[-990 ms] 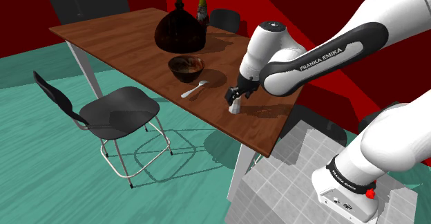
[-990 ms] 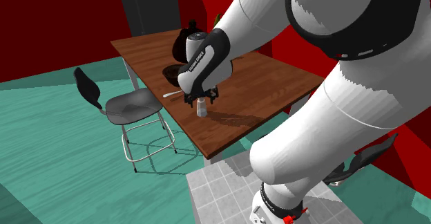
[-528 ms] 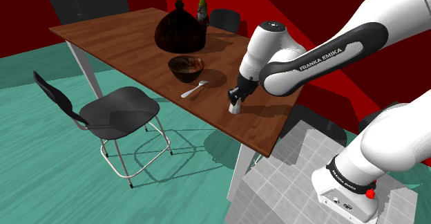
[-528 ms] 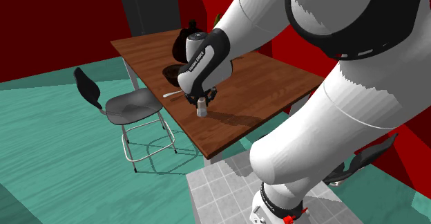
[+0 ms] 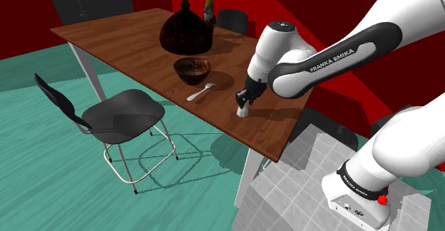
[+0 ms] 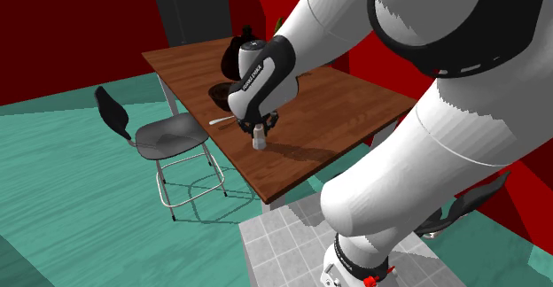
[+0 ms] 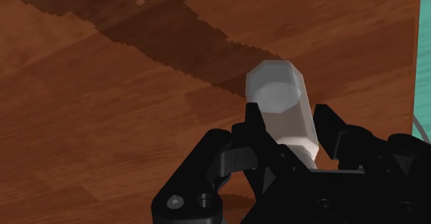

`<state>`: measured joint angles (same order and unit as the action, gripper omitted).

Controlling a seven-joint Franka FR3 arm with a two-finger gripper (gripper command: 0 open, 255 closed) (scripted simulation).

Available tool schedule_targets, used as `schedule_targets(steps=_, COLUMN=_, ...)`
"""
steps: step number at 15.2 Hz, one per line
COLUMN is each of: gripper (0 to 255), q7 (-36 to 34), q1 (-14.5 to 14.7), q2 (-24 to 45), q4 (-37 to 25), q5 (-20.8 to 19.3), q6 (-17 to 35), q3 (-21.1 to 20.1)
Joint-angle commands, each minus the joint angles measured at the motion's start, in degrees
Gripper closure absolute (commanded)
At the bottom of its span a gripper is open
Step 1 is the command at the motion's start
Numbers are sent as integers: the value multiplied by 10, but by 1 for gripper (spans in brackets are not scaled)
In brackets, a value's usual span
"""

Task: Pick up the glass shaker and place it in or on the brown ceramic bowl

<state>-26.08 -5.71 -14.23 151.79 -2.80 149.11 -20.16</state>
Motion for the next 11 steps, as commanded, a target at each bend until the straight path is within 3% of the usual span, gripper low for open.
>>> schedule_targets(steps=1, gripper=255, q7=5, q1=3, q2=-10, q4=-4, q5=6, q6=-14, q3=2)
schedule_targets(steps=11, gripper=255, q7=31, q1=17, q2=-67, q4=-40, q5=32, q6=-105, q3=19)
